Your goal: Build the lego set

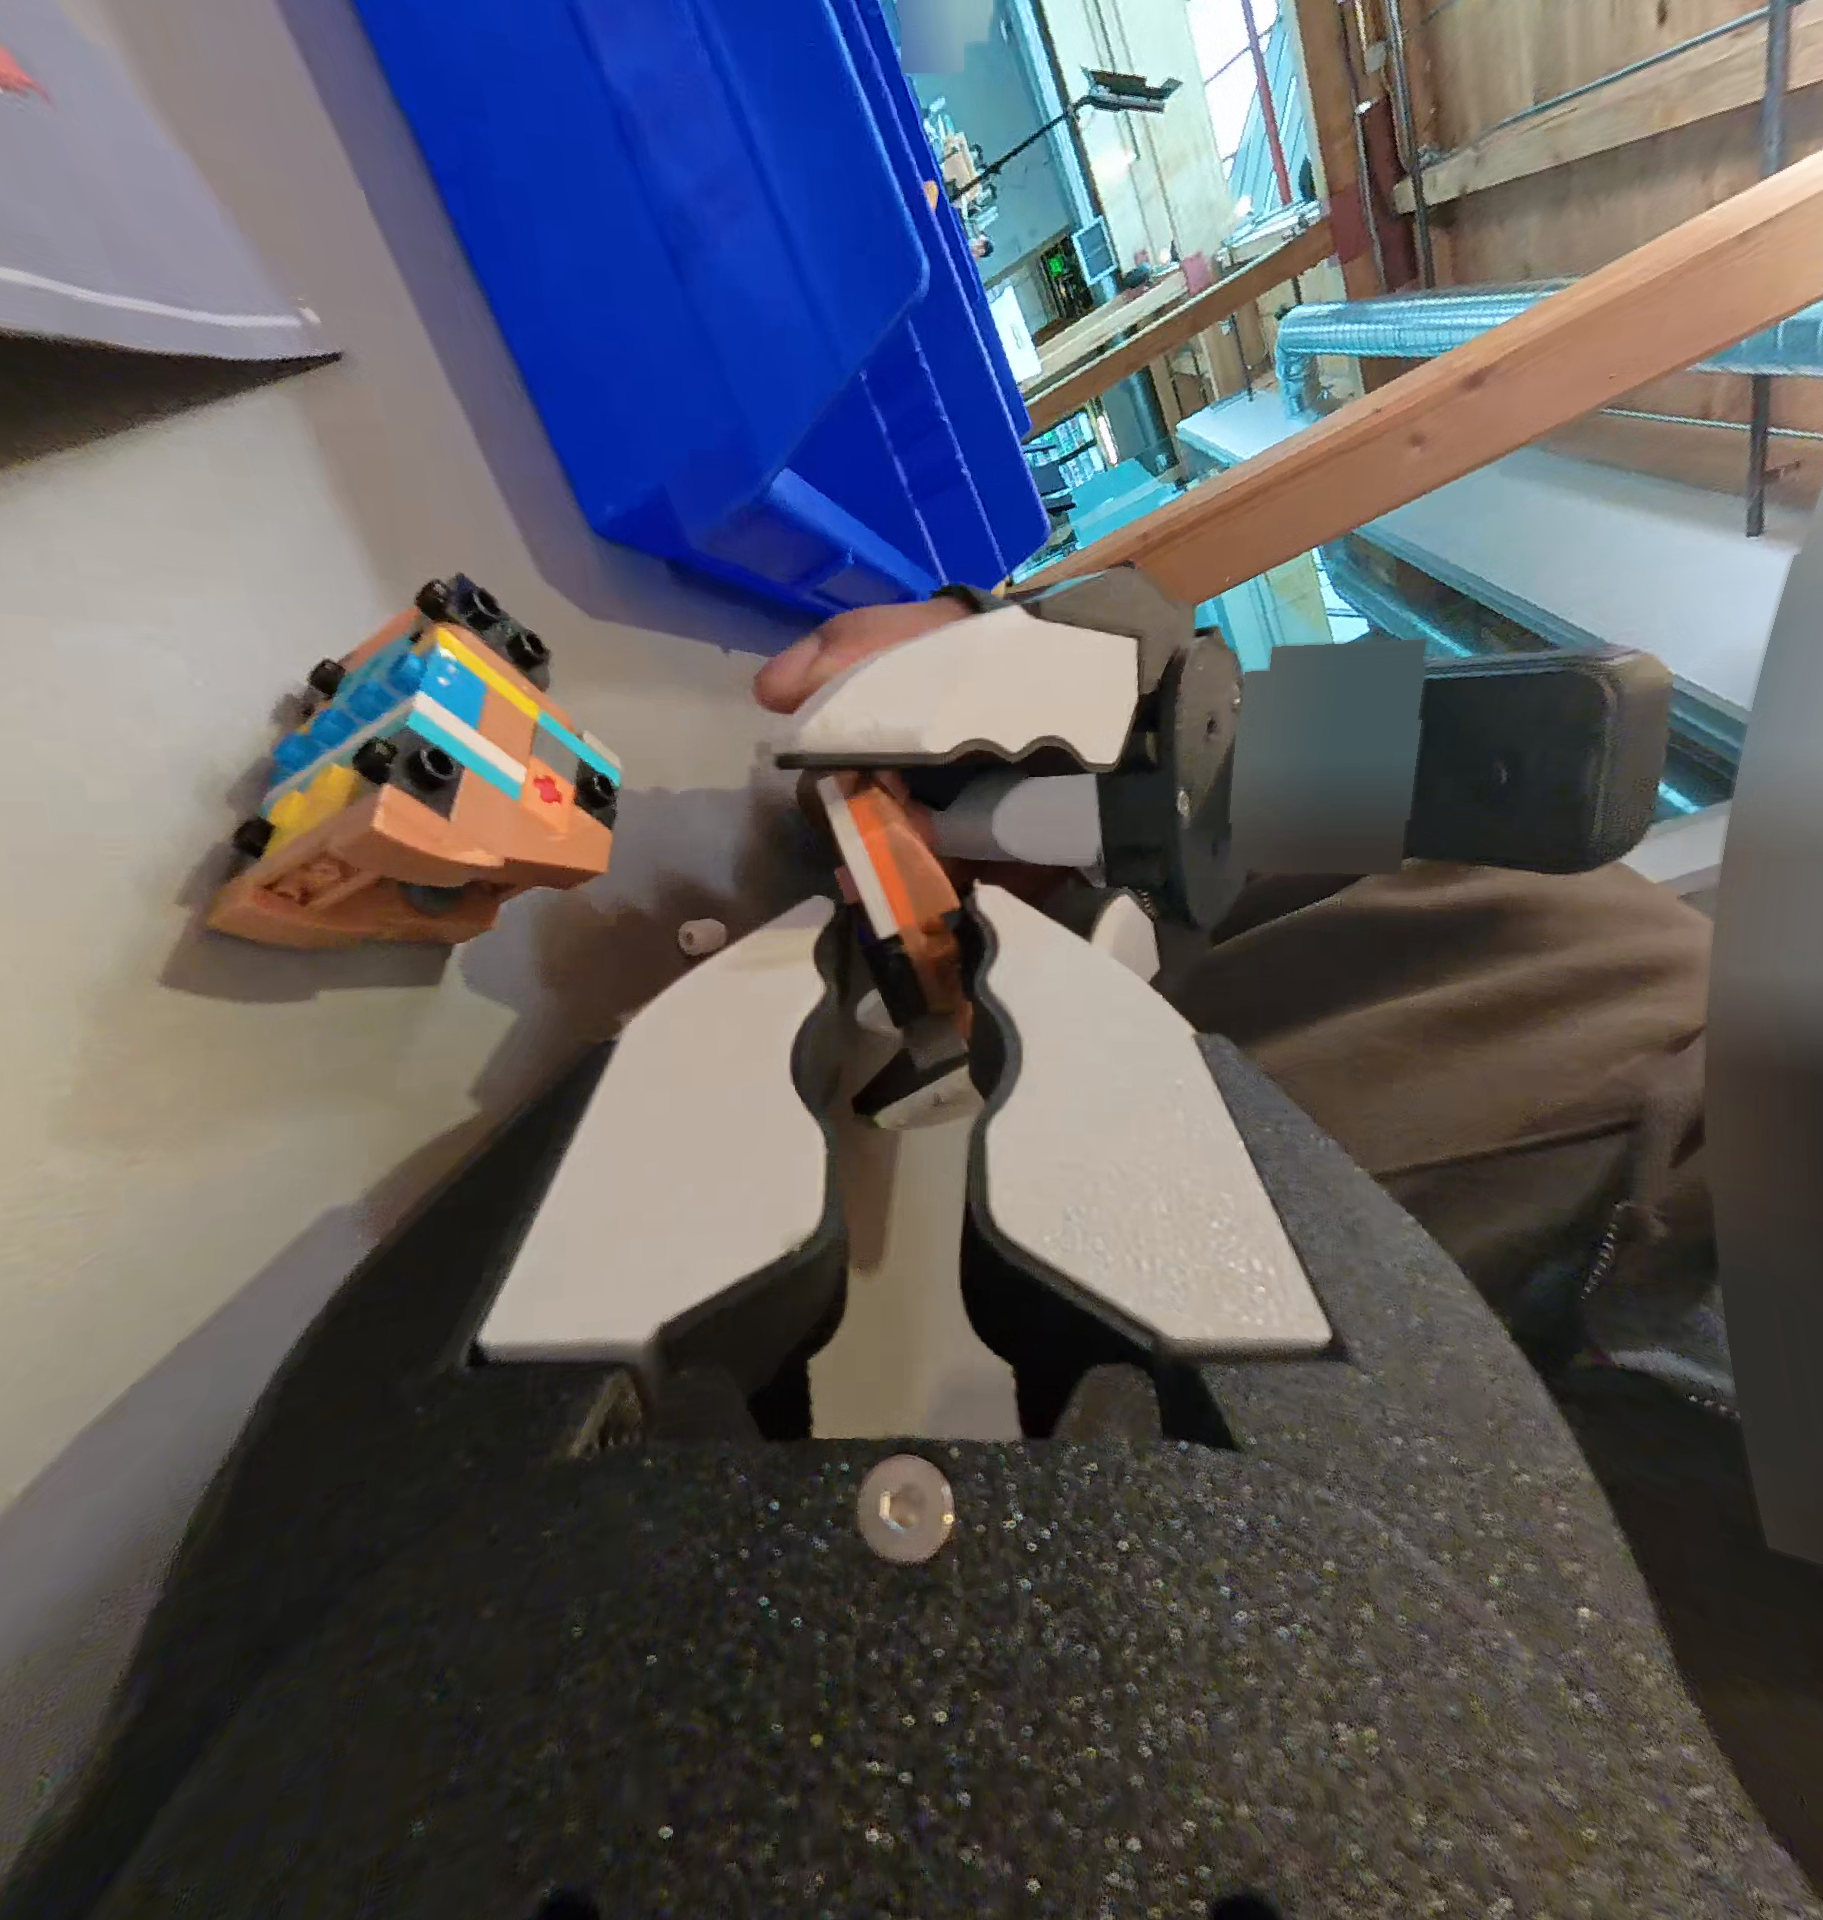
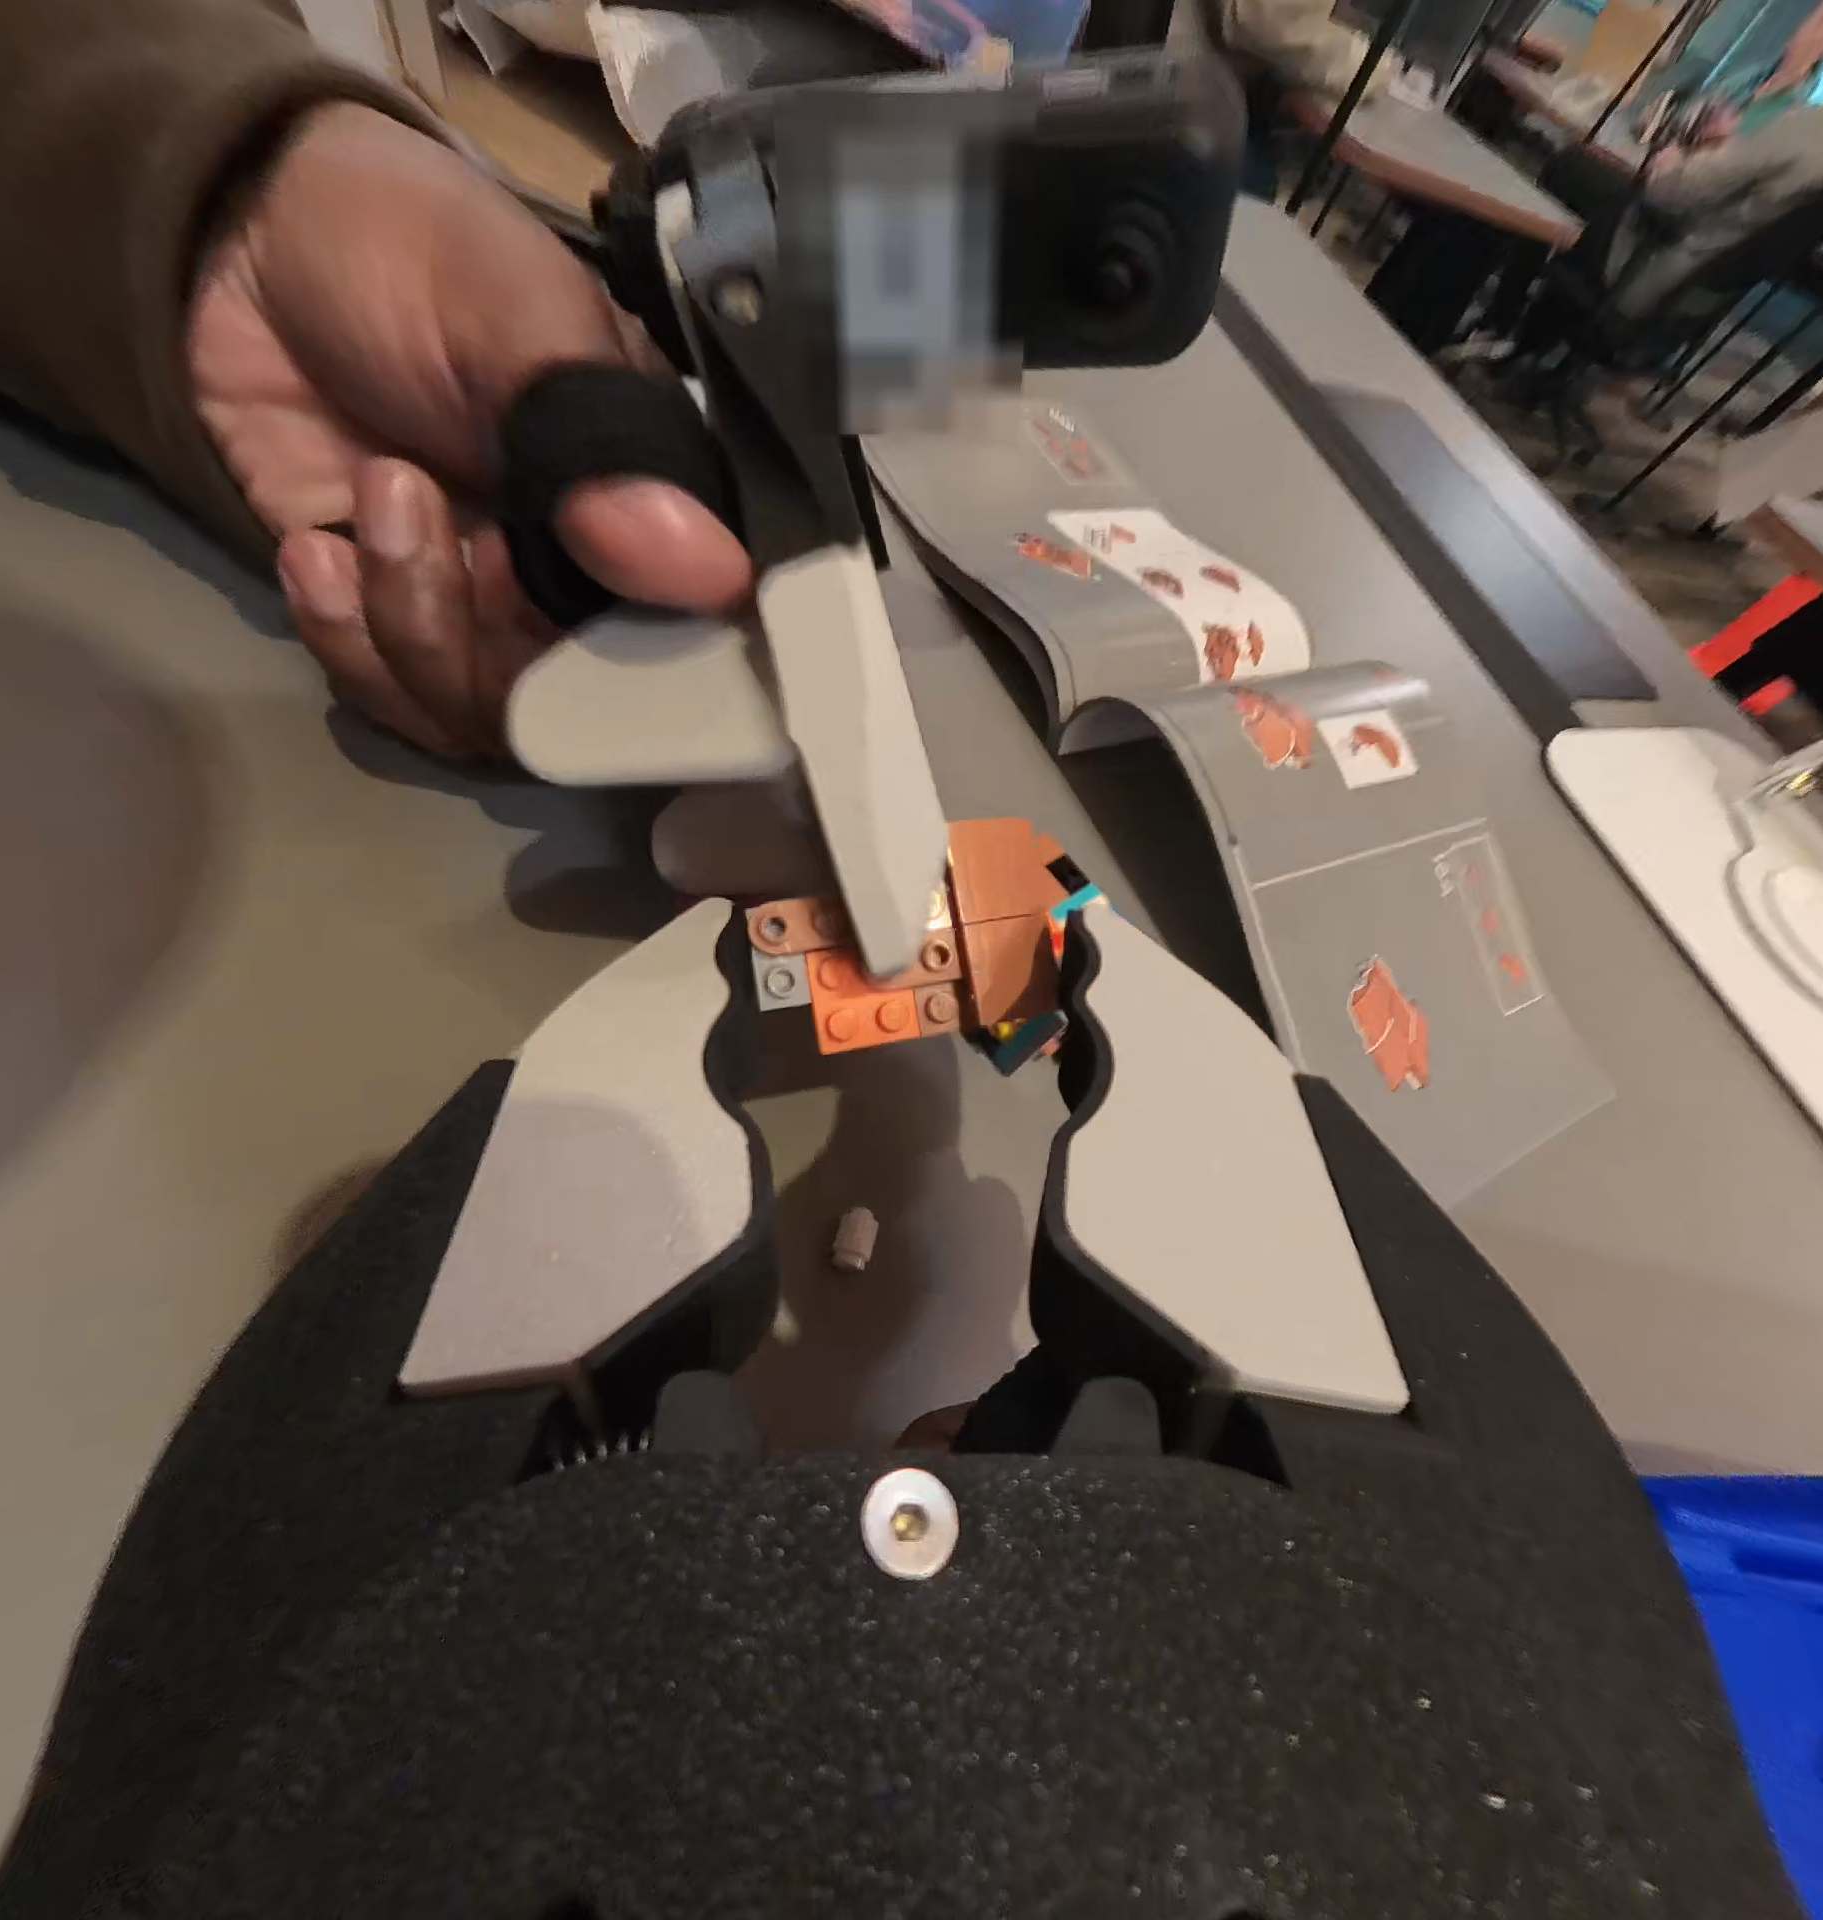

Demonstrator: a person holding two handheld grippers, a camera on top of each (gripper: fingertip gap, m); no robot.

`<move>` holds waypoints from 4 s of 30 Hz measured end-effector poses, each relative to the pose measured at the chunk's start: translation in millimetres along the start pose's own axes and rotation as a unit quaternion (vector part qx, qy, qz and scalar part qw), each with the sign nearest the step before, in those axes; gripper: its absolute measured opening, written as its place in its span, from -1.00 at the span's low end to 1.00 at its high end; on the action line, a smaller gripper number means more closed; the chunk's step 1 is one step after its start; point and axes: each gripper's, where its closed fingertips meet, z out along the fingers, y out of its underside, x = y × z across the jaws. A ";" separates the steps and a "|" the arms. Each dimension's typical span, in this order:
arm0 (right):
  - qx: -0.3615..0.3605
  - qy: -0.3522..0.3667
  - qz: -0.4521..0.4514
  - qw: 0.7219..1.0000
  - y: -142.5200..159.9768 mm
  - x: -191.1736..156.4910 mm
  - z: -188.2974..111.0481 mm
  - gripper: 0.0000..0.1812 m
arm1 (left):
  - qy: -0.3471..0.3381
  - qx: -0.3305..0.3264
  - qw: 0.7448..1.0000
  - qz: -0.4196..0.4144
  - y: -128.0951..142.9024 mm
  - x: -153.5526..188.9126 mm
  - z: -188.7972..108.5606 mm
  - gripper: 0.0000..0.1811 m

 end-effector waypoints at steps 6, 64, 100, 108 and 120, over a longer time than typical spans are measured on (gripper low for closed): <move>0.012 -0.066 -0.021 0.998 1.7 1.1 -13.0 -0.38 | -0.022 0.026 0.999 0.015 -11.7 -7.6 -13.4 -0.82; 0.143 -0.154 0.078 0.975 -31.4 -2.8 -28.7 -0.40 | -0.080 0.003 0.833 0.548 -0.6 25.2 -15.4 -0.26; 0.096 -0.106 -0.067 0.987 -13.9 -3.8 -20.6 -0.40 | 0.061 0.026 0.998 -0.018 -10.7 15.4 -16.1 -0.82; 0.007 -0.178 -0.100 0.979 10.1 -12.0 -25.9 -0.46 | 0.021 0.063 0.998 -0.020 -24.7 4.9 -29.4 -0.82; -0.080 -0.189 -0.100 0.974 42.3 -33.4 -17.0 -0.69 | -0.013 0.064 0.998 0.008 -26.7 -5.5 -33.2 -0.82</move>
